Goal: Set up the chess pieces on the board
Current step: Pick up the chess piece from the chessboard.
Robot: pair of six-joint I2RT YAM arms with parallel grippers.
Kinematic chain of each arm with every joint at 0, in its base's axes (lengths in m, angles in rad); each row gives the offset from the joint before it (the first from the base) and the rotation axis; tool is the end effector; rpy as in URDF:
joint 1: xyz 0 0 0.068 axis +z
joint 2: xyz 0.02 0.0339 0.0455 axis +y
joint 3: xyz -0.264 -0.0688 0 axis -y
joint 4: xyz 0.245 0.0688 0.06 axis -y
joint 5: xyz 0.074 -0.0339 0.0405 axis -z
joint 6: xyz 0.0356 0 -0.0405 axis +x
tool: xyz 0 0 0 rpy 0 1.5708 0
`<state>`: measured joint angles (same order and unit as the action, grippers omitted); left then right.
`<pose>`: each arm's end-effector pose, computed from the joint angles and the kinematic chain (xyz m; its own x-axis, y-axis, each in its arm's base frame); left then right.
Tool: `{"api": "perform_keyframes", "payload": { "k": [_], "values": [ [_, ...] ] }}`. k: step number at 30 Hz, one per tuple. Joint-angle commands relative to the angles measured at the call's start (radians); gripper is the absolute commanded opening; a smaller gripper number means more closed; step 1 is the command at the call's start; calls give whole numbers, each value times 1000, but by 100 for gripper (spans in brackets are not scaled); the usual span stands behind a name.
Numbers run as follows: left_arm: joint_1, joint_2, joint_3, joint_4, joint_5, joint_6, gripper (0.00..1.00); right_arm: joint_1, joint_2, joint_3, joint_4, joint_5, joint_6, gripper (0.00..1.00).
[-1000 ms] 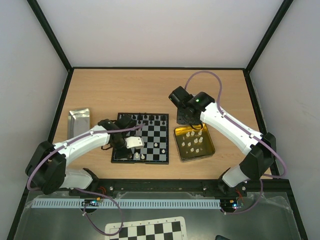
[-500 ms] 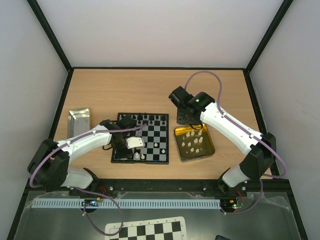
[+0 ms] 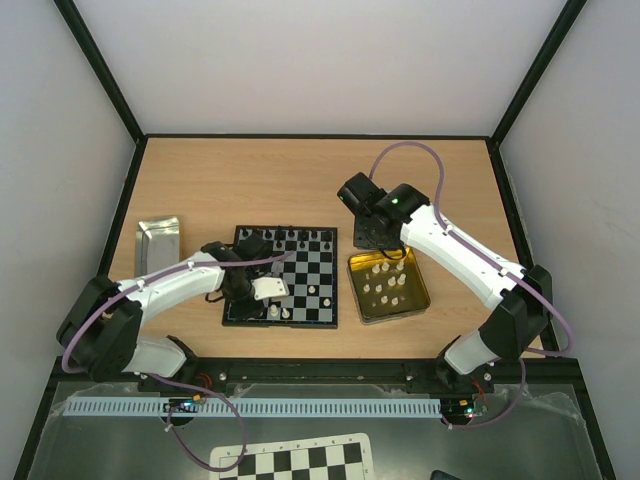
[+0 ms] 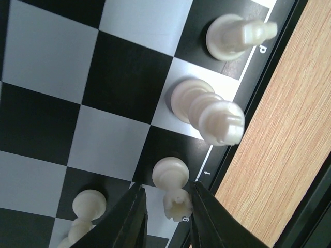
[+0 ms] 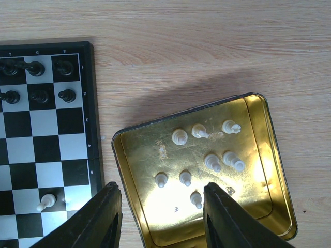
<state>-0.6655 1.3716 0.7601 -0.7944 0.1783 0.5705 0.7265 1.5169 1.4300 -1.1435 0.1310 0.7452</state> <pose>0.1697 -0.1412 0.1732 -0.3125 0.9210 -0.2326 0.9498 0.3075 -0.0586 0.2210 0.1902 0.3126 -0.9423 0.0620 -0.3289 0.0178 0.9906 0.1359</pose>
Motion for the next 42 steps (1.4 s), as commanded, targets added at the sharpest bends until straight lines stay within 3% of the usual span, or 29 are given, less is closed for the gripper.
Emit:
{"api": "perform_keyframes", "payload": {
  "k": [1, 9, 36, 42],
  "values": [
    [-7, -5, -25, -3, -9, 15, 24, -3, -22, 5, -29, 23, 2, 42],
    [-5, -24, -32, -9, -16, 19, 19, -3, -25, -12, -20, 18, 6, 42],
    [-7, 3, 23, -7, 1, 5, 25, -3, -29, -34, -7, 16, 4, 42],
    [-6, 3, 26, -11, 4, 8, 22, -3, -27, -33, -5, 16, 2, 42]
  ]
}}
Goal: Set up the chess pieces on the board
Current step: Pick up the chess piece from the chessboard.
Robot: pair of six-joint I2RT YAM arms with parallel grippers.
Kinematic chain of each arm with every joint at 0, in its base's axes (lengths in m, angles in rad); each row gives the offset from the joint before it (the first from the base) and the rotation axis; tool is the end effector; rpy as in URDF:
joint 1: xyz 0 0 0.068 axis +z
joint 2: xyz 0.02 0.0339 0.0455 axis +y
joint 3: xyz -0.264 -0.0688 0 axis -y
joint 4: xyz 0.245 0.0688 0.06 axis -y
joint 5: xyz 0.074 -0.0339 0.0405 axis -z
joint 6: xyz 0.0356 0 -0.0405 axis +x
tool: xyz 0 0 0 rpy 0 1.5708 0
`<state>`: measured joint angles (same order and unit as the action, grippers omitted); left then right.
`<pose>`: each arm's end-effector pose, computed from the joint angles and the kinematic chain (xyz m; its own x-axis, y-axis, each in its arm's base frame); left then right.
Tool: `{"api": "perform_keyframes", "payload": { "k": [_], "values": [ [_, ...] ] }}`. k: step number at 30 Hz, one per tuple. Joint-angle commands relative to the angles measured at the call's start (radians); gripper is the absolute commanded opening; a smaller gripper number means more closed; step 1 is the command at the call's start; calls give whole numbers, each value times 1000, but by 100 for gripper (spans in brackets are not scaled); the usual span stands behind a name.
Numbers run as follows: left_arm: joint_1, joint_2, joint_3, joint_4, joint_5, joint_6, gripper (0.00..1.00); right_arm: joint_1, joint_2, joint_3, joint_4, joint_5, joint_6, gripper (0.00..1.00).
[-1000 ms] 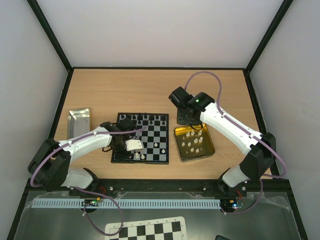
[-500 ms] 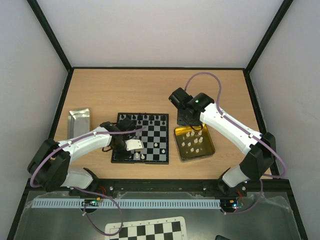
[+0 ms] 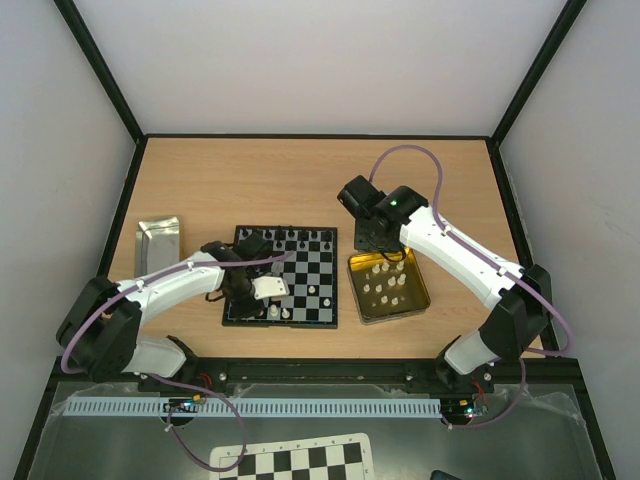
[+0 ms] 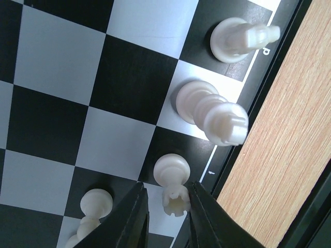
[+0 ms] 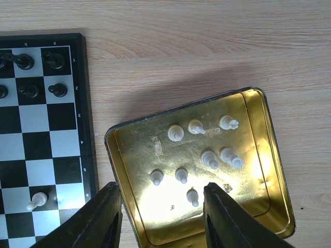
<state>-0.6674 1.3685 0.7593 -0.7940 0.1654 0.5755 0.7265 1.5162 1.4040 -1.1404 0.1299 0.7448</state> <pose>0.1695 -0.1410 0.1735 -0.3057 0.9244 -0.2283 0.9517 0.3035 -0.0454 0.2198 0.1892 0.3055 -0.9479 0.0568 -0.3134 0.0193 0.9924 0.1216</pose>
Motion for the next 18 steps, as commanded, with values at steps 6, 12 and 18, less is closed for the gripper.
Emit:
{"api": "perform_keyframes", "payload": {
  "k": [6, 12, 18],
  "values": [
    [-4, 3, 23, -18, 15, 5, 13, -3, -27, -9, -9, 18, 4, 42],
    [-3, -30, -2, -33, -11, 23, 11, -3, -29, -14, -9, 18, 4, 42],
    [15, -72, -38, -54, -37, 46, 8, -3, -27, -15, -7, 16, 2, 42]
  ]
}}
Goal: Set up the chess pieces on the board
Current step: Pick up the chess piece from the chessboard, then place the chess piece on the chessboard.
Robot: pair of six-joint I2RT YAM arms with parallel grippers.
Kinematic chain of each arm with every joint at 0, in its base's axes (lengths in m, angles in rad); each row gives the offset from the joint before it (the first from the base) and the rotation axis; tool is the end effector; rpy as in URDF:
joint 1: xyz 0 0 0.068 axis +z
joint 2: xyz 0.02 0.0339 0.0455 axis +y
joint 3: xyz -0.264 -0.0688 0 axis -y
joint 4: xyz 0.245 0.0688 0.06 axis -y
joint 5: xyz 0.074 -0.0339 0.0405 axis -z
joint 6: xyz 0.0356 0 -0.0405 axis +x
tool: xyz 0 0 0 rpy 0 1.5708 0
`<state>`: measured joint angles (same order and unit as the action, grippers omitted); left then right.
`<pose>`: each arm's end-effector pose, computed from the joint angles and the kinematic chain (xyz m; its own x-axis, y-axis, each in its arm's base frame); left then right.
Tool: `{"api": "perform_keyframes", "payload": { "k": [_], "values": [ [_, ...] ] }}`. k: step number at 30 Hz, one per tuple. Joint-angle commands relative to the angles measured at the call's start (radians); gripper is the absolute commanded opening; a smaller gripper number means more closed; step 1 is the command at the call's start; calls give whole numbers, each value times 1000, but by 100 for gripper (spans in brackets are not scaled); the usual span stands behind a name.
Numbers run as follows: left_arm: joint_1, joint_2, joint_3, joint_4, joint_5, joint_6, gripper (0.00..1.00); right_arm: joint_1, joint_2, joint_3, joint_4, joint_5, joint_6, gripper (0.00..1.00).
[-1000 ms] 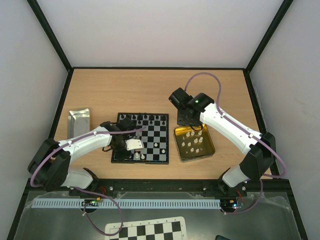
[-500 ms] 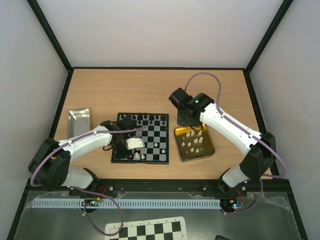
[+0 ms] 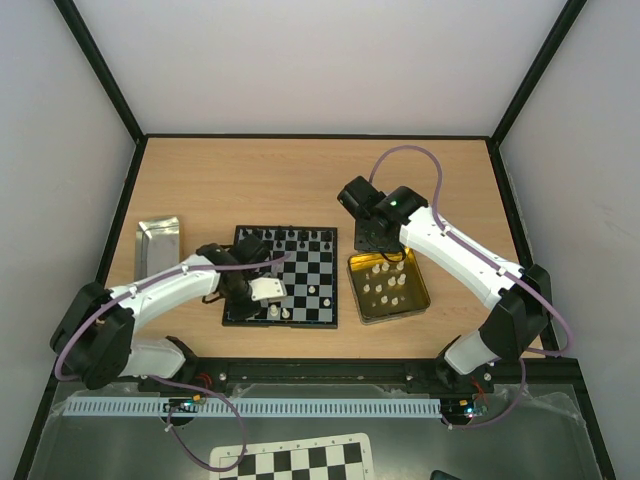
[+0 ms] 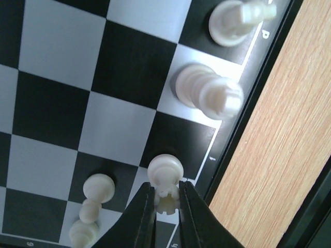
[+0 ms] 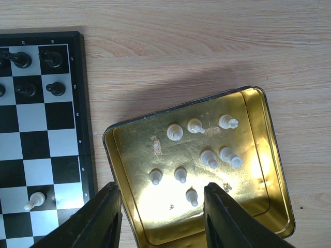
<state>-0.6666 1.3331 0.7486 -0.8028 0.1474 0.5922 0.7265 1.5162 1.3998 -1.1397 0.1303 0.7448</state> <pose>0.1659 -0.1372 0.1775 -0.2880 0.9291 -0.2320 0.9563 0.2919 -0.0180 0.2197 0.1890 0.3043 -0.9486 0.0561 -0.3113 0.0197 0.9927 0.1190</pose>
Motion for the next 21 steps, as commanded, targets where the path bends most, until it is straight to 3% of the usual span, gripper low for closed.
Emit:
{"api": "perform_keyframes", "payload": {
  "k": [1, 21],
  "values": [
    [22, -42, -30, -51, -18, 33, 8, -4, -25, -10, -8, 14, 2, 42],
    [170, -106, -74, -87, -21, 112, 8, -3, 24, 30, 3, 0, -15, 42]
  ]
}}
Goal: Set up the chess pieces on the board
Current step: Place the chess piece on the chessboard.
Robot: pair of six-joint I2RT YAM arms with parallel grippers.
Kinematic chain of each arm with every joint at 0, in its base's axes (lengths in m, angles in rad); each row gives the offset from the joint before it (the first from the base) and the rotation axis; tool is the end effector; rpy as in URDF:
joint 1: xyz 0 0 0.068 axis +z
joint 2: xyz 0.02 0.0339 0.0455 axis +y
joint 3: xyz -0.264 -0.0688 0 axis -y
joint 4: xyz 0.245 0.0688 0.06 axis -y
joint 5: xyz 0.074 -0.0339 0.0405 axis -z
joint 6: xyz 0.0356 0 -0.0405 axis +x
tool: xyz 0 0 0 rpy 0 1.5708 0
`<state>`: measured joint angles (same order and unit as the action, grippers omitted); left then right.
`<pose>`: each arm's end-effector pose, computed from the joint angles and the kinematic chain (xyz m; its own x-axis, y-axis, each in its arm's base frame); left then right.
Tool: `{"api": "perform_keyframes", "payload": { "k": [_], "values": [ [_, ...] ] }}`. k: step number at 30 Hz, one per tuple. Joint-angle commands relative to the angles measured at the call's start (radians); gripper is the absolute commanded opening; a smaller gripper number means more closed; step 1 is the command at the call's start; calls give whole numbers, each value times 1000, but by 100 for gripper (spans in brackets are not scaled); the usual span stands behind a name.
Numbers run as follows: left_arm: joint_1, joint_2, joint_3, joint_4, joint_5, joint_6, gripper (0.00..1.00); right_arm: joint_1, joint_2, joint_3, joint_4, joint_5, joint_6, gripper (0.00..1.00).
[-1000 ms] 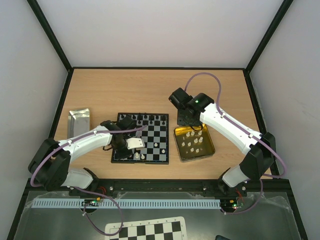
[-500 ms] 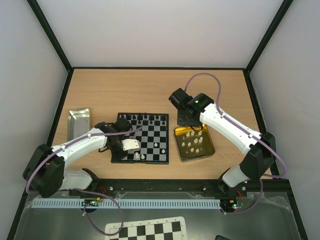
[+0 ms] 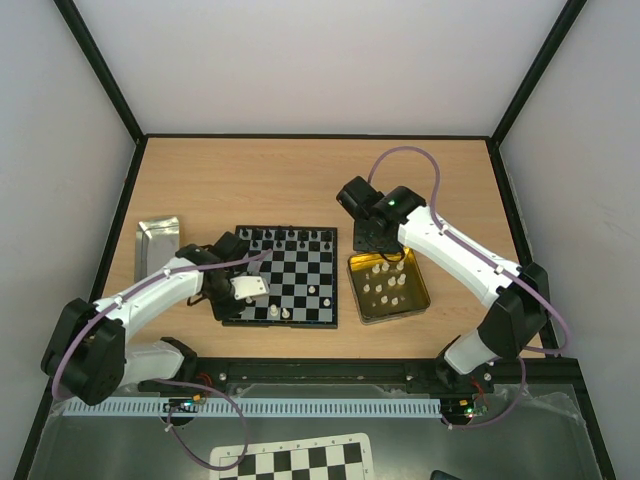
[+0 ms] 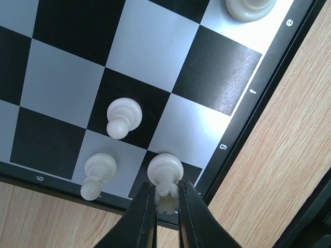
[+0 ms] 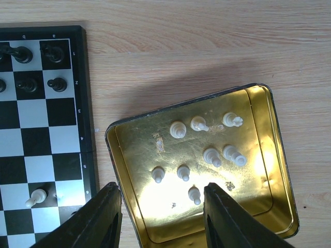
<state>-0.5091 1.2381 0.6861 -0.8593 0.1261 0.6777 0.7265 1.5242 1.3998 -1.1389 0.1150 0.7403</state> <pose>0.1648 -0.0971 0.1777 -0.3575 0.9119 -0.2016 0.9308 0.3655 0.0029 0.2205 0.1905 0.3021 -0.9536 0.0490 -0.2972 0.0126 0.9923 0.1234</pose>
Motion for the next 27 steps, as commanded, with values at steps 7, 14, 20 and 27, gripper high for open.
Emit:
{"api": "perform_keyframes", "payload": {
  "k": [7, 14, 20, 27],
  "values": [
    [24, -5, -7, -30, 7, 31, 8, -4, 21, 27, 4, 16, -15, 42],
    [33, -13, -16, -35, 6, 33, 8, -4, 25, 29, 7, 16, -15, 42],
    [35, -14, -6, -53, 11, 37, 8, -4, 32, 35, 11, 14, -18, 42],
    [35, -9, 0, -64, 8, 36, 9, -3, 32, 36, 11, 14, -18, 42]
  ]
}}
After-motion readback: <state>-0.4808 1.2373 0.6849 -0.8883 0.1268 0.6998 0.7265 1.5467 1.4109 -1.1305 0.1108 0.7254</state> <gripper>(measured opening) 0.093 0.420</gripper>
